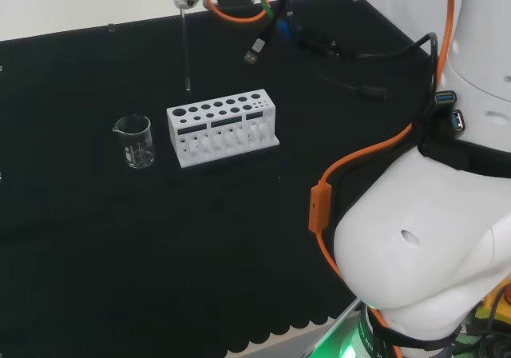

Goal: Put the glass rod back on the white test tube rack.

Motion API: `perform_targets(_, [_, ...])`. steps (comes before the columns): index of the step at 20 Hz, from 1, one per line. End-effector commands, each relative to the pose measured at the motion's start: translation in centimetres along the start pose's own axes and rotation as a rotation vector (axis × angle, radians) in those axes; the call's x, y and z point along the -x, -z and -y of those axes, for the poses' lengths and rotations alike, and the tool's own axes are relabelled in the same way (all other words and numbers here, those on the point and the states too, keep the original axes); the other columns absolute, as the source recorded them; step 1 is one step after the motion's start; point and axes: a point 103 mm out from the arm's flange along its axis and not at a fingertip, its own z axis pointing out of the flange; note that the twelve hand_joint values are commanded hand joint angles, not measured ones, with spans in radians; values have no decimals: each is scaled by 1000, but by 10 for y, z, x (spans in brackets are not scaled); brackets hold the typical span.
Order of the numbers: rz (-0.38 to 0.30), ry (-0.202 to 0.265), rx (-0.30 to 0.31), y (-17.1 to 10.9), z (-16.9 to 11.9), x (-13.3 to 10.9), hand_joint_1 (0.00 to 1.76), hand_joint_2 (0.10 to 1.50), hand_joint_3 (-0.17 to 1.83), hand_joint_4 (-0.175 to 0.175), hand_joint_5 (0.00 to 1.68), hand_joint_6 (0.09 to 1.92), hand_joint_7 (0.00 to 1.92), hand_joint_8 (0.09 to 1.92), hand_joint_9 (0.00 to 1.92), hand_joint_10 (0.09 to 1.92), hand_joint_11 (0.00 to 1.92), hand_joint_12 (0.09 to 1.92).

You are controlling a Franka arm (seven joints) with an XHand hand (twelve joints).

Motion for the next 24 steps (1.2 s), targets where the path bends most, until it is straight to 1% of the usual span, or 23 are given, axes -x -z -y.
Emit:
perform_targets(1, [-13, -34, -3, 1, 1, 19, 1308, 1070, -66, -175, 1041, 667, 1269, 792, 1769, 381, 1571, 644])
perform_targets(5, [-15, -53, -6, -1, 3, 31, 1308, 1070, -65, -175, 1042, 667, 1270, 792, 1769, 381, 1571, 644])
perform_targets(10, [-19, -54, -9, -3, 4, 35, 1308, 1070, -65, -175, 1042, 667, 1270, 791, 1769, 381, 1571, 644])
perform_targets(14, [-18, -60, -15, -8, 8, 42, 1308, 1070, -64, -175, 1042, 667, 1270, 791, 1769, 381, 1571, 644])
perform_targets(17, [-14, -66, -21, -10, 10, 42, 1308, 1069, -64, -175, 1042, 667, 1270, 790, 1770, 381, 1571, 644])
perform_targets(24, [-8, -62, -27, -14, 16, 39, 1308, 1069, -64, -175, 1042, 666, 1271, 789, 1770, 381, 1571, 644])
